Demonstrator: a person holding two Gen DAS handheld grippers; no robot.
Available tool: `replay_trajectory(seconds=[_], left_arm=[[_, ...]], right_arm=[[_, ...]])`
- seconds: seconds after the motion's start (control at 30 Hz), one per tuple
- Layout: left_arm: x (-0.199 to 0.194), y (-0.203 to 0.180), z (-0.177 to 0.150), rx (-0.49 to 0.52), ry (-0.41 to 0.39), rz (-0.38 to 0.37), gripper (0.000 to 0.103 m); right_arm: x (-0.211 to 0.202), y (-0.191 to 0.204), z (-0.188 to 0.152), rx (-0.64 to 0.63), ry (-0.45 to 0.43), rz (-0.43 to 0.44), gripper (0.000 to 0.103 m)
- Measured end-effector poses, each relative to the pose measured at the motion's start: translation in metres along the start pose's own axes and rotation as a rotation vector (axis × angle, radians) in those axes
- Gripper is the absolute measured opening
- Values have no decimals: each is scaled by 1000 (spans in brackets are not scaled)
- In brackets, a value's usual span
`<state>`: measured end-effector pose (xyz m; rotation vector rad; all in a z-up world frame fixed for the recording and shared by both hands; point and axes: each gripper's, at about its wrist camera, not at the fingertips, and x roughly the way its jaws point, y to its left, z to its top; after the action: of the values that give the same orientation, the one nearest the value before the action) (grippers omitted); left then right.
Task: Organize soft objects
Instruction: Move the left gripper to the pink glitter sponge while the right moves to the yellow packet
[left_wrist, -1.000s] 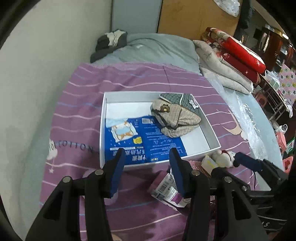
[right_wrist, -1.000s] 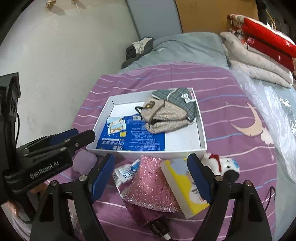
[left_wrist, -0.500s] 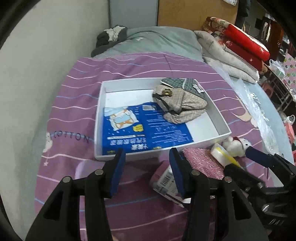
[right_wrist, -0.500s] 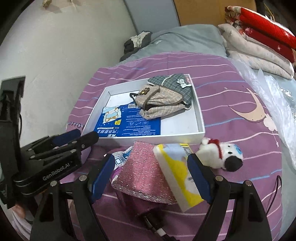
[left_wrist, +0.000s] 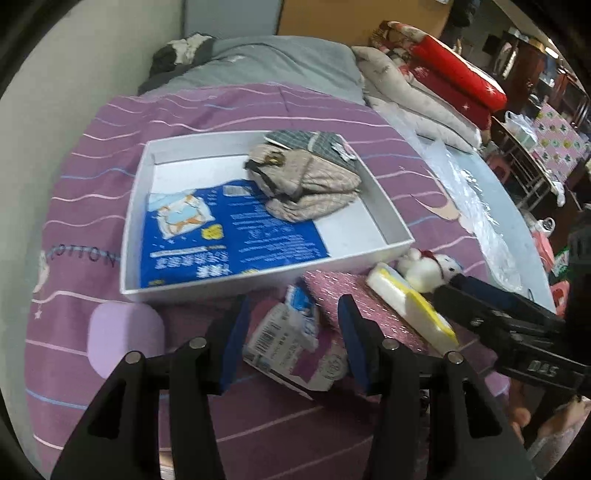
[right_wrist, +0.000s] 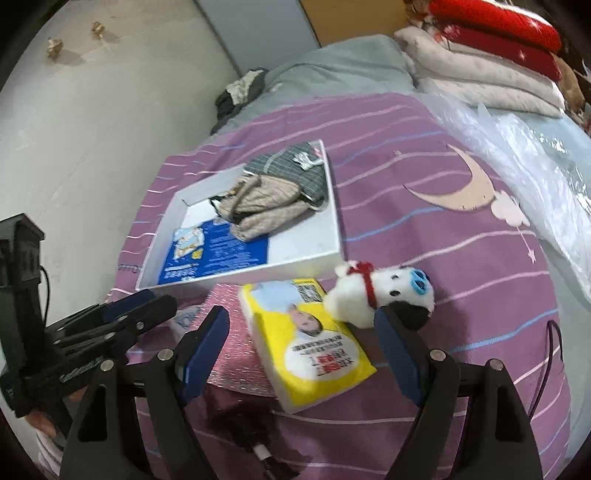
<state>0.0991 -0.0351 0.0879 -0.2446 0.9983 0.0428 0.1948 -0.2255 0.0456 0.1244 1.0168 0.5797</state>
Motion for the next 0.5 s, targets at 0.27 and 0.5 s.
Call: replay_trajectory(seconds=[0.27, 0.5], left_arm=[[6, -9, -4, 12, 40, -28, 51], [16, -17, -5, 5, 85, -86, 49]], right_arm=[[16, 2, -7, -8, 52, 16, 81], [30, -7, -12, 17, 100, 15, 82]])
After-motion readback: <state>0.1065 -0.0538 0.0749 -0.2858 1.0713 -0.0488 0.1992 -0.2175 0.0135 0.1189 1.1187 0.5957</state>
